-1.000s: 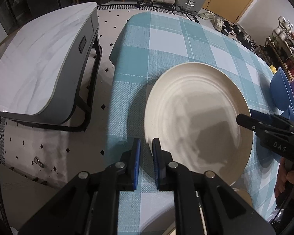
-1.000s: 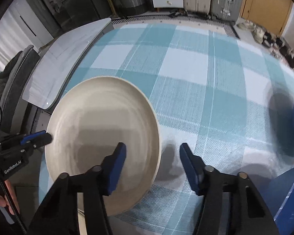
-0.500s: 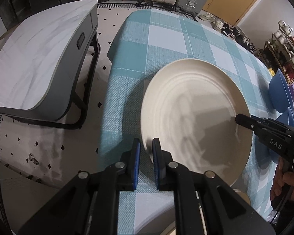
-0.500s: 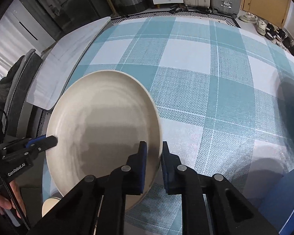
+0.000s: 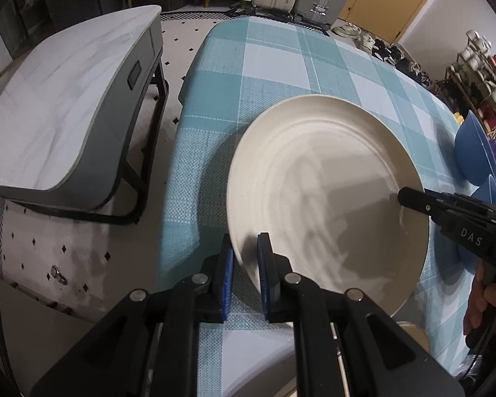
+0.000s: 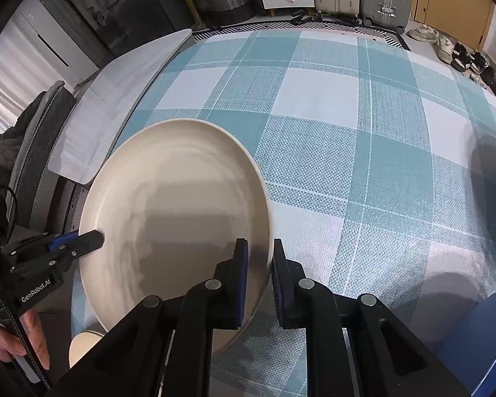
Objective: Organize plates and bowls
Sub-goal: 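Lift the cream plate with both tools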
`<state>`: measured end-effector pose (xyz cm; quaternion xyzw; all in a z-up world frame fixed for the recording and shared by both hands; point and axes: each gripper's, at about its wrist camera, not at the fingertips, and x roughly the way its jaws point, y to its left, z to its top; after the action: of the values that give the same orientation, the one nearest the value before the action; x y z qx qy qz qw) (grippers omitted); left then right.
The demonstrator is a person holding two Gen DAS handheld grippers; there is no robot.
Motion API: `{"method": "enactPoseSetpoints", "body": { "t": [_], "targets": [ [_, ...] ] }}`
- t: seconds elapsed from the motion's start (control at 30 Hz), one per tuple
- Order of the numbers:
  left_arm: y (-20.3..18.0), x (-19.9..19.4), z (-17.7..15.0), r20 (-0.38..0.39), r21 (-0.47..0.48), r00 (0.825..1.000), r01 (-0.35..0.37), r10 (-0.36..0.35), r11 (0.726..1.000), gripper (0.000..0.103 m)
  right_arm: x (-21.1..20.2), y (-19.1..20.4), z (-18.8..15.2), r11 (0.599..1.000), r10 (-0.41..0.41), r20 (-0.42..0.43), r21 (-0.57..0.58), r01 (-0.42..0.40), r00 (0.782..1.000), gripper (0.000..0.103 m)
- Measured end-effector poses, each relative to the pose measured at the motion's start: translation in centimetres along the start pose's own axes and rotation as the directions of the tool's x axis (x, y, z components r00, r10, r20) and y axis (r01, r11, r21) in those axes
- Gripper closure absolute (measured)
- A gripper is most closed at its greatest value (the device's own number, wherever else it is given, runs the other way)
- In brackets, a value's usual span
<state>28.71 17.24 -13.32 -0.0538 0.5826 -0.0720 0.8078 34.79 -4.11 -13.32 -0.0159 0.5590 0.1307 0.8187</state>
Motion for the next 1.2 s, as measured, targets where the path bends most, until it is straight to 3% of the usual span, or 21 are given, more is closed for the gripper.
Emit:
{"method": "enactPoseSetpoints", "body": {
  "t": [0.53, 1.2],
  "targets": [
    [0.1, 0.1, 0.3, -0.036, -0.028, 0.999, 0.031, -0.032, 0.999, 0.092, -0.2, -0.6, 0.4, 0.999, 0.017, 0.005, 0.029, -0.017, 1.0, 0.092],
    [-0.7, -3.3, -0.4, -0.005, -0.011, 1.0, 0.018, -0.018, 1.0, 0.092, -3.5, 0.0, 0.1, 0.999, 0.028, 0.057, 0.023, -0.029, 0.998, 0.092]
  ]
}}
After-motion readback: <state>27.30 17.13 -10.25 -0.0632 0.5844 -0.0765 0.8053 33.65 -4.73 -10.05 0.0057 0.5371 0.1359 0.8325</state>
